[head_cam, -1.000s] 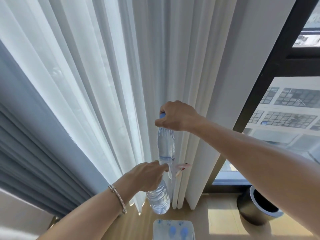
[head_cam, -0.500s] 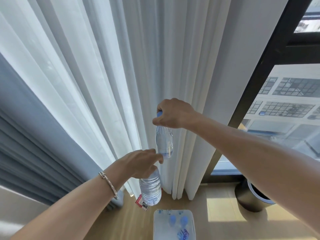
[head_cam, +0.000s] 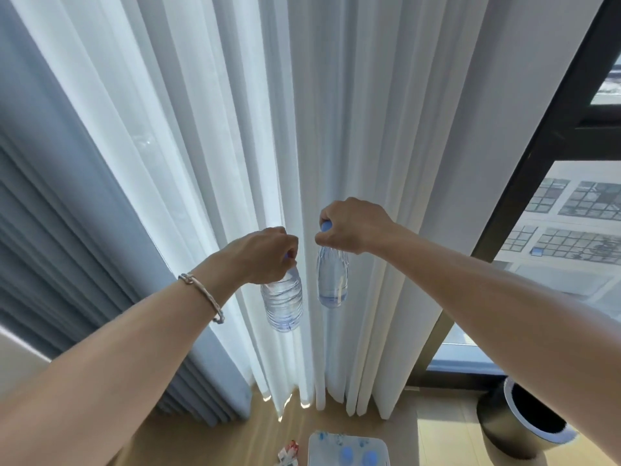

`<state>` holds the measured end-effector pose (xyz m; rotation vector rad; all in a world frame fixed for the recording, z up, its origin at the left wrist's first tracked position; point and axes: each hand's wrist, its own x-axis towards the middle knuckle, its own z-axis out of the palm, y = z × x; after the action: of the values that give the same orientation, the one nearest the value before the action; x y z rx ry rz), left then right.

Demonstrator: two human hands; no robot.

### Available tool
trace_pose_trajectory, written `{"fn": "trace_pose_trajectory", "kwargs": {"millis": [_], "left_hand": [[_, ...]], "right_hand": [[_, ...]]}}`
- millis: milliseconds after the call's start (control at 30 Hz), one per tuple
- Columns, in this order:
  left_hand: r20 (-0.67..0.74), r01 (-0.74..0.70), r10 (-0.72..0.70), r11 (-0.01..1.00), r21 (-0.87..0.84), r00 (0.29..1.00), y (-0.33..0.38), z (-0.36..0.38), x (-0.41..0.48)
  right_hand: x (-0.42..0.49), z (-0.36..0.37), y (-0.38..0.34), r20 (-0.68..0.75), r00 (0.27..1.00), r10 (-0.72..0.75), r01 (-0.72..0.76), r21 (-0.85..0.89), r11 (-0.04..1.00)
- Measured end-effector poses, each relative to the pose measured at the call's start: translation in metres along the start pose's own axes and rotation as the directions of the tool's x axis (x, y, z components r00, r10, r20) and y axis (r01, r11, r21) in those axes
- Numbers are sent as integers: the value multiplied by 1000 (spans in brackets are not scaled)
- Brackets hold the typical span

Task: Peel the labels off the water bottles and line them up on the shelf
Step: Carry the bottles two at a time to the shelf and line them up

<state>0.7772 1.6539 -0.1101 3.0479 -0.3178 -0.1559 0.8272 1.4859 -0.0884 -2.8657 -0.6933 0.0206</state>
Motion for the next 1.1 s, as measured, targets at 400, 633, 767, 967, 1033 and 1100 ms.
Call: {"fn": "trace_pose_trajectory", "kwargs": {"millis": [400, 633, 767, 967, 1033, 1100], "left_hand": [[-297, 52, -3, 986, 156, 955, 0, -151, -13], [-430, 59, 19, 984, 167, 903, 8, -188, -19], [-439, 52, -3, 994, 99, 898, 18, -191, -27], [-432, 158, -155, 987, -28, 888, 31, -182, -56], [-421, 210, -214, 976, -56, 882, 33, -178, -70], [-404, 265, -267, 962, -62, 875, 35, -173, -87]], "right_hand": [[7, -103, -27, -194, 980, -37, 17, -104, 994], [3, -157, -41, -311, 948, -62, 11, -164, 986], [-6, -167, -35, -323, 944, -59, 15, -139, 990], [-21, -161, -31, -277, 944, -177, 133, -172, 976], [-23, -155, -40, -254, 936, -243, 199, -188, 962], [-25, -148, -54, -236, 921, -311, 271, -184, 945]]}}
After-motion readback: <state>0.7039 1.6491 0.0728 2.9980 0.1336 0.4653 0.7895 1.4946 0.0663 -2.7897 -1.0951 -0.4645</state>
